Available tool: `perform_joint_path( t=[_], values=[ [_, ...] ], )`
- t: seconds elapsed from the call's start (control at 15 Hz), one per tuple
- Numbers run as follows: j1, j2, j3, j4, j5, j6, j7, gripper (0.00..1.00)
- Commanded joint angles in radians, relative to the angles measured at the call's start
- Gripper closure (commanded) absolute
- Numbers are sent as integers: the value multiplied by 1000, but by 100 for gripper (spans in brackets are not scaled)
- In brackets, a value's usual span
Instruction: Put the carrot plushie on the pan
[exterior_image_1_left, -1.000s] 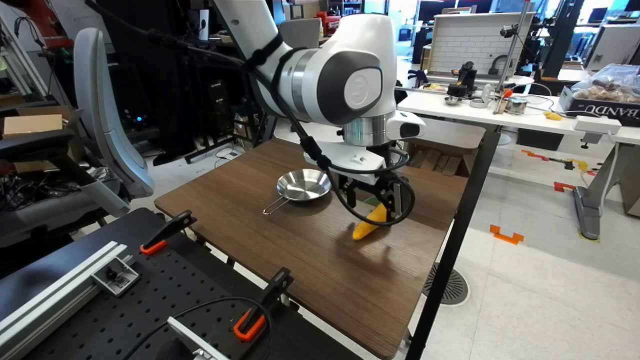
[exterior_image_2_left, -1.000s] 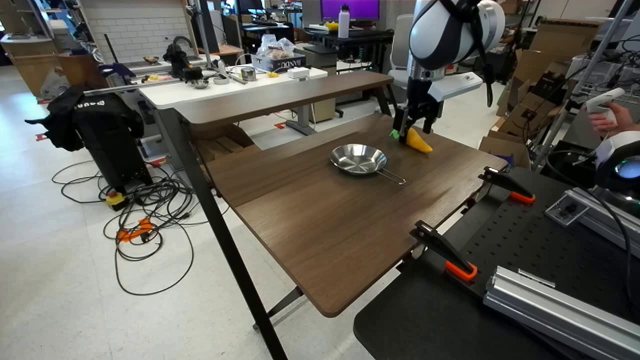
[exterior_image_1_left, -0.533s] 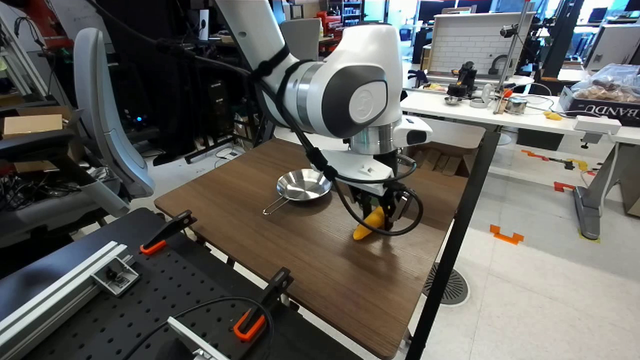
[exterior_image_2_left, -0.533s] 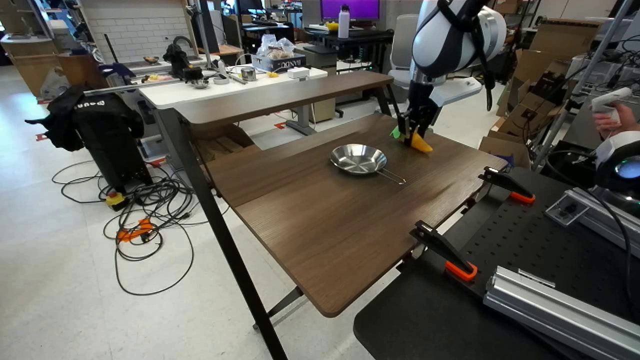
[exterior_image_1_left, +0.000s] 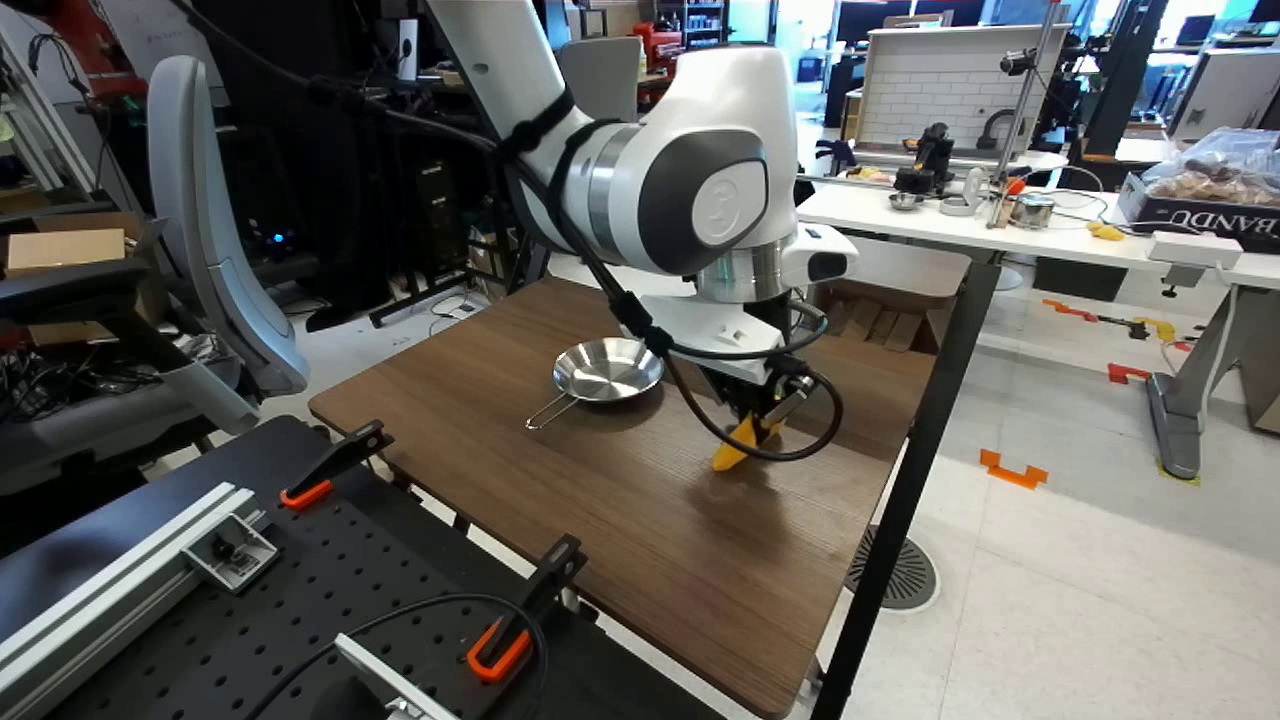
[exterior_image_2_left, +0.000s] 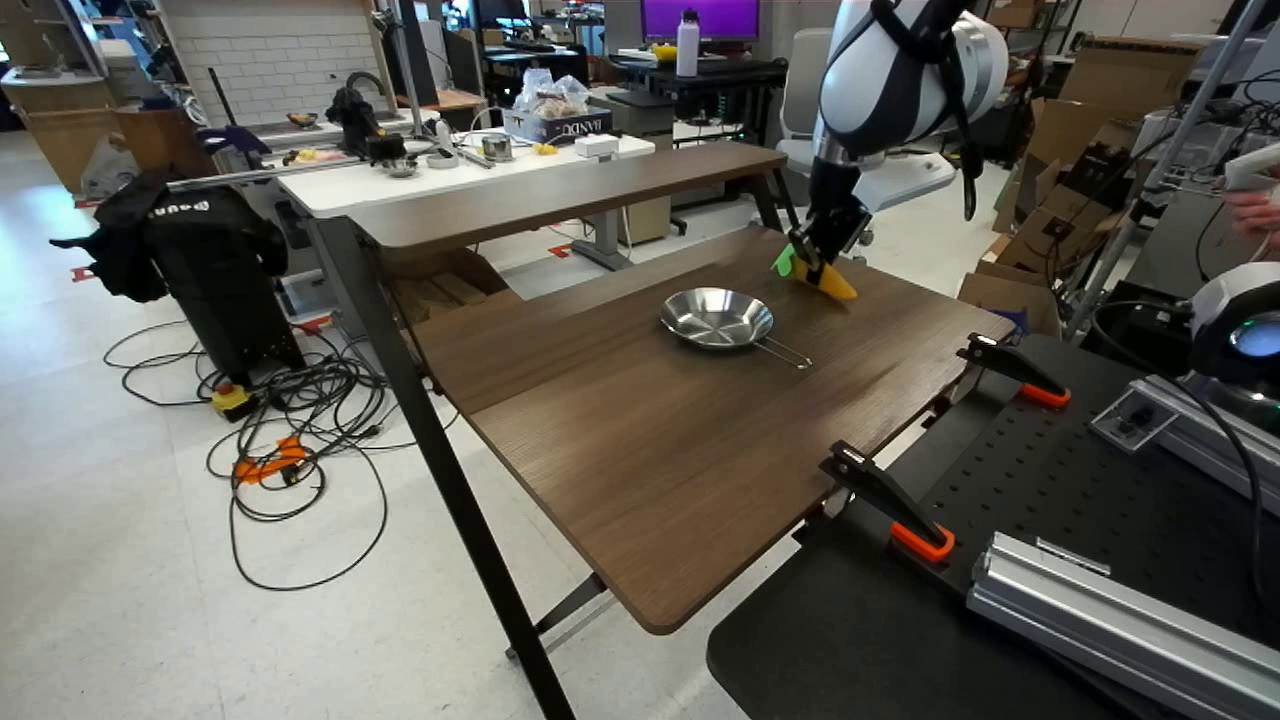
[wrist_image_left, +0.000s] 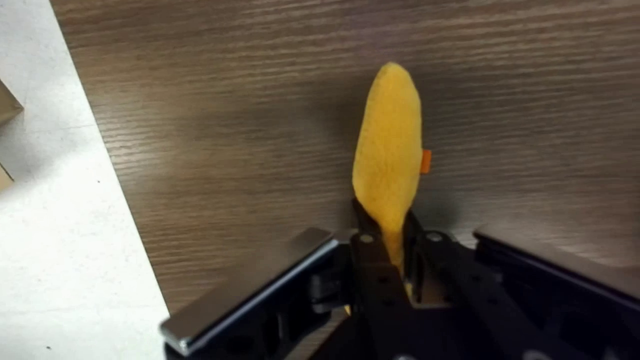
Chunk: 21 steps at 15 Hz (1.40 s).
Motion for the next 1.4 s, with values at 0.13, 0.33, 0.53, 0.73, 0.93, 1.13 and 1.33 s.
perform_joint_path(
  t=[0.13, 0.33, 0.53, 0.73, 0.93, 1.13, 1.33],
  values=[
    [10, -74, 54, -53, 10, 16, -39, 97],
    [20, -105, 87, -64, 15, 12, -46, 97],
    [34, -129, 122, -70, 20, 5, -56, 97],
    [51, -138, 157, -75, 24, 4, -63, 97],
    [71, -136, 187, -81, 25, -1, -67, 97],
    [88, -130, 204, -87, 22, -2, -72, 97],
    [99, -129, 207, -93, 22, -8, -69, 63]
  ],
)
